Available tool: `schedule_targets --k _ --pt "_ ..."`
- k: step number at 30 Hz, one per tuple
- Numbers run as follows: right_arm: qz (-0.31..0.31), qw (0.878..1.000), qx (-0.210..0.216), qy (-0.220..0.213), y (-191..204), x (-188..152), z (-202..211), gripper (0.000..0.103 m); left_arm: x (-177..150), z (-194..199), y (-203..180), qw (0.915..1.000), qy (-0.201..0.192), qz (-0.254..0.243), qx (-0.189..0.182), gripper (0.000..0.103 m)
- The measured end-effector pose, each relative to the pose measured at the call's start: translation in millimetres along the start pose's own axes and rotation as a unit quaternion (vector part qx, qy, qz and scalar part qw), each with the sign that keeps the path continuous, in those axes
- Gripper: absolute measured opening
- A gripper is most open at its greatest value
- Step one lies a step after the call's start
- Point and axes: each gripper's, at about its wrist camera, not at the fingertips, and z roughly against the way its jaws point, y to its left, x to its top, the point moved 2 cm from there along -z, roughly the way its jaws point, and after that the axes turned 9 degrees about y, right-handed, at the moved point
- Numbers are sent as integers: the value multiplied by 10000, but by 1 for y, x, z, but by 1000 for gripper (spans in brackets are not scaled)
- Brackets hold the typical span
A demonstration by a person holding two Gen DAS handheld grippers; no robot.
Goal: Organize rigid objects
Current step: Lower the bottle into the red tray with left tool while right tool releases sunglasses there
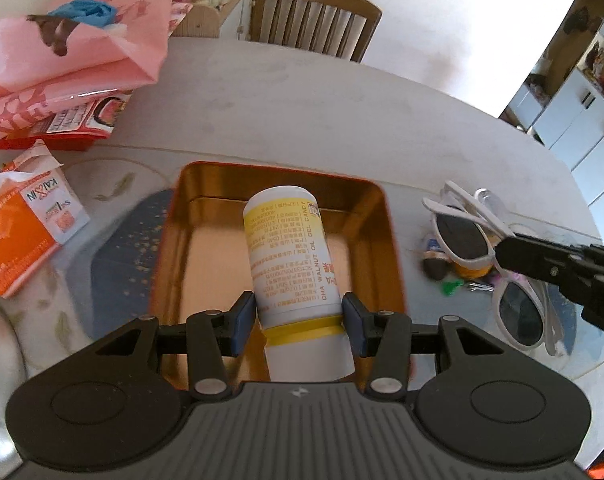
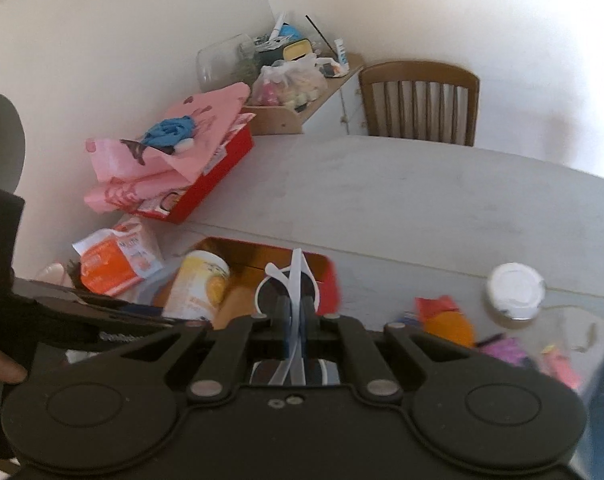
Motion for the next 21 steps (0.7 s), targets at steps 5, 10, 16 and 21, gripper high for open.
schedule_targets --k 5,10,16,21 --pt "-7 9999 -36 110 17 9 -31 4 9 -13 18 9995 175 -199 155 47" --pt "159 9996 -166 149 28 18 -61 4 19 -35 32 9985 383 -344 210 47" --pt "326 9973 -459 471 31 22 -102 4 28 -53 35 9966 502 -558 351 47" --pt "427 9954 -570 636 30 21 -122 4 36 -64 34 9954 584 -651 398 47"
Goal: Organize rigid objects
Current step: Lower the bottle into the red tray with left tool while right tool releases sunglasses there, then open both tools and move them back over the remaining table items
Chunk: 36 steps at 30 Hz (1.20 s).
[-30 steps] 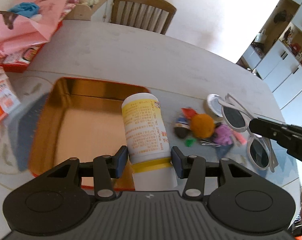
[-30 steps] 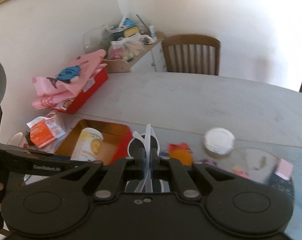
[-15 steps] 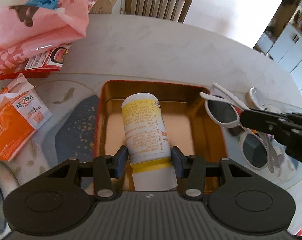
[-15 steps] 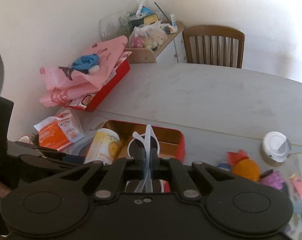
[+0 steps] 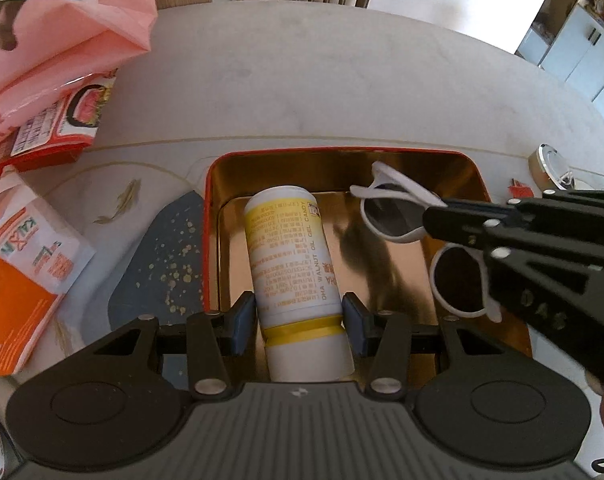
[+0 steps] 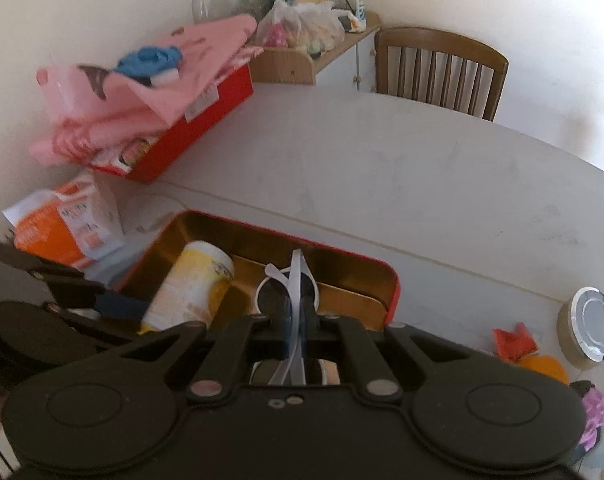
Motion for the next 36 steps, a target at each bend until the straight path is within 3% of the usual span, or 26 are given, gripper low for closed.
schedule_targets --k 11,21,25,36 --pt "124 9995 -120 280 -1 -2 -17 6 16 -10 -7 9994 191 -279 -19 47" --pt "-10 9991 361 218 -9 -8 6 28 15 -7 -4 9997 191 -144 -44 47" --pt "-31 9989 459 86 -12 -12 20 39 12 3 -4 9999 -4 -126 -114 61" --pt "-75 9979 556 -328 -24 -33 77 56 -3 44 -17 9983 -546 -115 -190 62"
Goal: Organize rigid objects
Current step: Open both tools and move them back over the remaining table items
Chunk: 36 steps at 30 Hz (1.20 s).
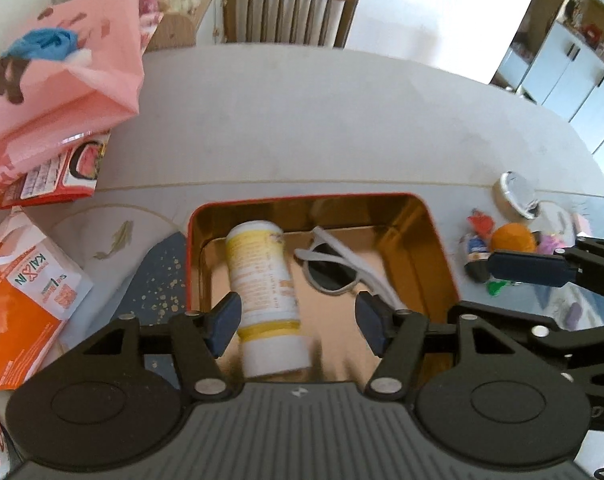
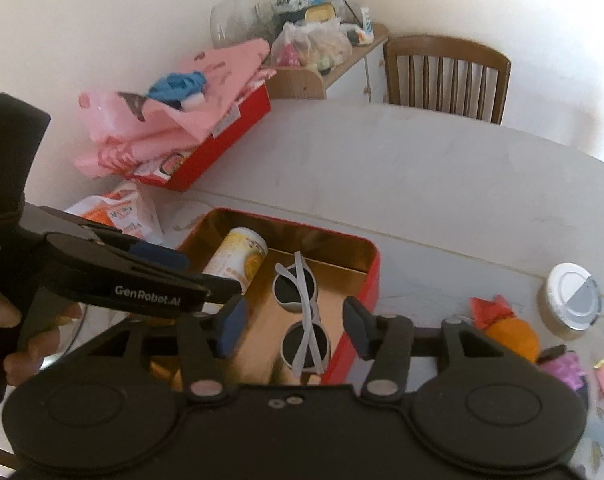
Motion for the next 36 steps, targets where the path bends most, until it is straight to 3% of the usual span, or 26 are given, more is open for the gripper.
schedule_targets --k 8,12,21,28,33,36 --pt "-154 9993 84 -344 -20 -23 54 66 -15 33 -24 9989 -421 41 -178 65" --pt "-333 9982 13 -489 -34 -38 75 76 -22 44 -40 9977 -619 -47 -279 68" --pt "-756 9939 -388 -707 -77 -73 112 89 -30 50 -76 9953 -809 -138 -512 71" --pt "-1097 9872 -706 -920 -119 -97 136 100 -28 50 -113 9929 -1017 -192 -592 80" --pt "-1245 9840 -758 -1026 -153 -109 153 103 -25 54 -134 9890 -1401 -43 -467 84" --pt "-1350 9818 -911 -978 -177 -113 160 103 -19 49 -147 9890 -1379 -19 -542 85"
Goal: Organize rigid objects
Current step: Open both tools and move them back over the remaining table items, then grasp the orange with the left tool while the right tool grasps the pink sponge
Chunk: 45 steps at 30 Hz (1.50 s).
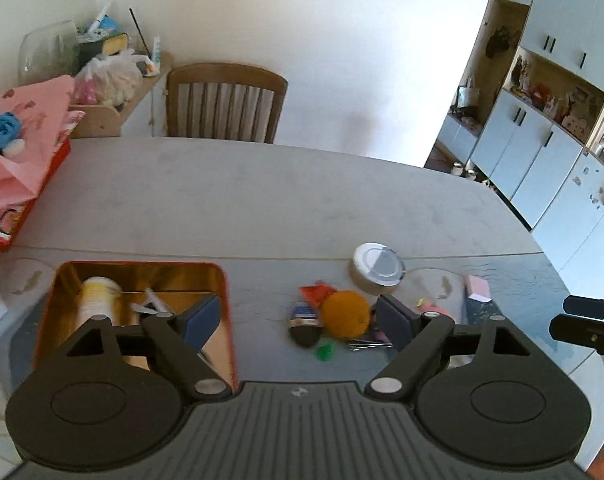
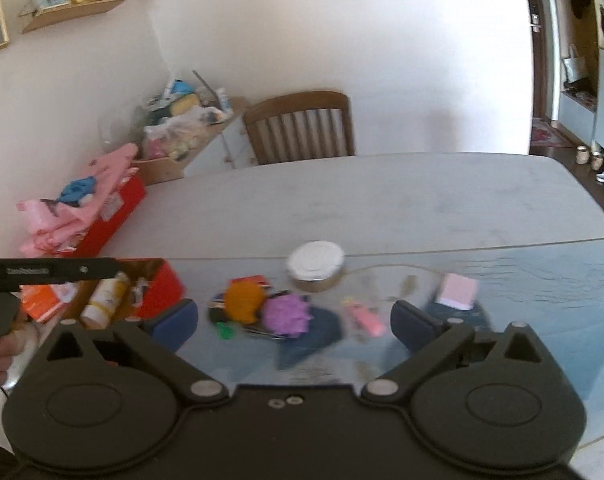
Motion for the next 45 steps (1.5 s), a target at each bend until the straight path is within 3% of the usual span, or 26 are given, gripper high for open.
schedule_targets --k 7,14,29,38,40,45 --pt "-207 9994 -286 47 -46 8 -11 103 4 -31 -32 9999 159 34 42 85" --pt "-228 9987 -413 188 -78 10 -30 103 2 -64 -54 9991 263 132 310 85" --pt "-159 9957 -651 643 -114 15 -88 99 0 -133 -61 9924 568 419 1007 85" --pt "-321 9923 -865 821 -125 27 -130 87 1 -151 -54 9898 646 811 980 85" --pt "-360 9904 -990 890 -126 29 -139 78 2 -155 -55 9893 654 836 1000 85" --pt "-361 9862 -1248 1023 -124 28 -153 67 1 -159 -52 9881 688 1010 934 84"
